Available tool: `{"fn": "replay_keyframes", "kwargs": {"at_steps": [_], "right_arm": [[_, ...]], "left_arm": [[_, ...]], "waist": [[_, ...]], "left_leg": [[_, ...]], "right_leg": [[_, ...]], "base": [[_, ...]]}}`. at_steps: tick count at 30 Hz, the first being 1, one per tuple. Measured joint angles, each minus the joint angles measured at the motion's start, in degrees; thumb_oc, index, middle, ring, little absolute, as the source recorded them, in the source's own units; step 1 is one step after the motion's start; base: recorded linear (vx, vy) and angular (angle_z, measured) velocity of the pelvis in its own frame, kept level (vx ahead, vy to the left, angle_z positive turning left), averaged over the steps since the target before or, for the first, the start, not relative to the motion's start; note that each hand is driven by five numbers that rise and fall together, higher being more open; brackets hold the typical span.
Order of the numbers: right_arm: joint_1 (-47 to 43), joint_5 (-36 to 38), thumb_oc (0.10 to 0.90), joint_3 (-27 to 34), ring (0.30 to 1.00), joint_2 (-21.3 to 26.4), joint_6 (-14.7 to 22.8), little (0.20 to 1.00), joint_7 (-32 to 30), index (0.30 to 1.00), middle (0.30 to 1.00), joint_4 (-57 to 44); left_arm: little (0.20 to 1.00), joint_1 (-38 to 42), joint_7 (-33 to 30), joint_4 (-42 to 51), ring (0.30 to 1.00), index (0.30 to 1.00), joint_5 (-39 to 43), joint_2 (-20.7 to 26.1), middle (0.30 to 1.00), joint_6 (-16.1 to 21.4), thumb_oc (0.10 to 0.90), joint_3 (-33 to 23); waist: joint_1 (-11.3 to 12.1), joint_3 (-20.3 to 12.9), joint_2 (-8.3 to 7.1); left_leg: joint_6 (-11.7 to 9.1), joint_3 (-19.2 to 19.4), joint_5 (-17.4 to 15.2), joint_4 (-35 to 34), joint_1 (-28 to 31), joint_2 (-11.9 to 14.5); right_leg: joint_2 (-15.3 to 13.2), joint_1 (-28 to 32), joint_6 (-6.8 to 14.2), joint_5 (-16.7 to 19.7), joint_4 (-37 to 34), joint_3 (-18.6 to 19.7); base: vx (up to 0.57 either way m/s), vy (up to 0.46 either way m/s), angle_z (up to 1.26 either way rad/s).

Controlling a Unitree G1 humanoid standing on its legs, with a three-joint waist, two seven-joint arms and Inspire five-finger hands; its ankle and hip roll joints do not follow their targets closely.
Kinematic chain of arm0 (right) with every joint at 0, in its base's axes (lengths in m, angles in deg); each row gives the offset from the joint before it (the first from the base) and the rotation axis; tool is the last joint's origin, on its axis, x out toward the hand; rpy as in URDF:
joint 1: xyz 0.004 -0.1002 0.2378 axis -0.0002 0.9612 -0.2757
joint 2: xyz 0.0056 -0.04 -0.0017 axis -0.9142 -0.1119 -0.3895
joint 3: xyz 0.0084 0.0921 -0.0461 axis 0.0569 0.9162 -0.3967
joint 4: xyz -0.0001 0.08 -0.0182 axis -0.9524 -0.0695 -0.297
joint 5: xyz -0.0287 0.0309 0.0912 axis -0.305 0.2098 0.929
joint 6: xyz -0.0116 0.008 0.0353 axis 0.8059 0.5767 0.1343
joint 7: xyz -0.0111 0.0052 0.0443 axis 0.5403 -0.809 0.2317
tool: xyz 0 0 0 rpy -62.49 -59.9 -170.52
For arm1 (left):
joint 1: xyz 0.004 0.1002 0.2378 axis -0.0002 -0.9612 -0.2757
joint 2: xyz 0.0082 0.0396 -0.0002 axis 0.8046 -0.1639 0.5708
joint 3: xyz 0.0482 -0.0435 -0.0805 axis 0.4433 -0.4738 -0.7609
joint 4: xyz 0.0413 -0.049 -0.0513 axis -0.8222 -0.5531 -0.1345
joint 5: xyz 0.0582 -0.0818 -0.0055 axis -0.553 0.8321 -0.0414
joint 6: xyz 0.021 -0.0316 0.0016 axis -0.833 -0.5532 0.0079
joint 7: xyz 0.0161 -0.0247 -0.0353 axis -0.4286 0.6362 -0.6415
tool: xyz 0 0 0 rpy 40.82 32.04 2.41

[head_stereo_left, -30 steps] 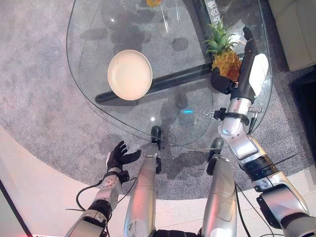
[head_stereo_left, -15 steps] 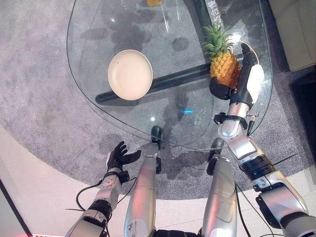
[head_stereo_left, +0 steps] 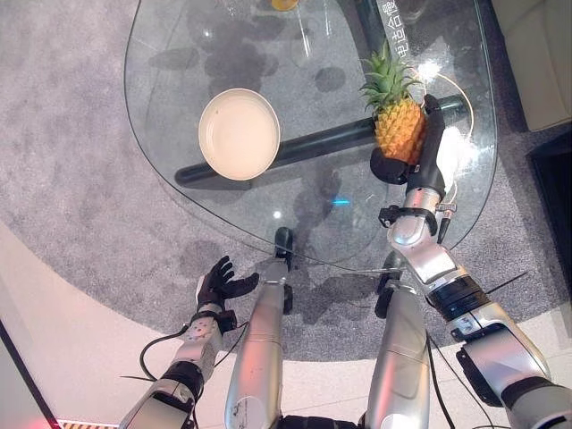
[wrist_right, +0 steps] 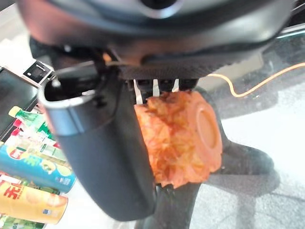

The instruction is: Pick up the fruit to the plate

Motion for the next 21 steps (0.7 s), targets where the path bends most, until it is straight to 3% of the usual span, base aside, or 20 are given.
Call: {"fn": "replay_keyframes", "kwargs": {"at_steps": [11,12,13,21], "right_arm": [[-1.19,1.97,0.800,0.02,0.900,-0.02,-0.67,0.900,0.54,0.900,0.900,0.79],[-1.24,1.97,0.413,0.01,0.568,-0.03,-0.66,0.513,0.55,0.568,0.568,0.90],[-1.26,1.98,0.100,0.02,0.300,-0.06,-0.66,0.200,0.55,0.300,0.300,0.92],[-2.66,2.00,0.100,0.78,0.300,0.68,-0.92,0.200,0.68,0.300,0.300,2.67]], "left_arm": [[0.900,0.10,0.00,-0.01,0.900,0.900,0.00,0.02,0.900,0.09,0.800,0.01],[0.900,0.12,-0.01,-0.02,0.900,0.900,0.00,0.02,0.900,0.09,0.800,0.01],[0.900,0.14,-0.01,0.00,0.900,0.900,0.00,0.02,0.900,0.09,0.800,0.01],[0.900,0.16,0.00,0.05,0.900,0.900,2.54,0.02,0.900,0.28,0.800,-0.09]], "waist": [[-0.41,0.00,0.00],[-0.41,0.00,0.00],[-0.41,0.00,0.00],[-0.49,0.00,0.00]], "left_leg": [[-0.18,-0.47,0.39,-0.41,-0.01,0.10],[-0.17,-0.47,0.40,-0.40,-0.01,0.07],[-0.17,-0.47,0.40,-0.41,-0.01,0.07],[-0.20,-0.52,0.43,-0.41,-0.01,0.12]], "right_leg": [[0.03,0.21,-0.09,-0.04,-0.13,-0.69],[0.03,0.21,-0.09,-0.04,-0.13,-0.69],[0.03,0.21,-0.09,-0.04,-0.13,-0.69],[0.10,0.23,-0.09,-0.04,-0.12,-0.73]], "base": [[0.00,-0.001,0.01],[0.00,0.000,0.00],[0.00,0.000,0.00],[0.00,0.000,0.00]]}}
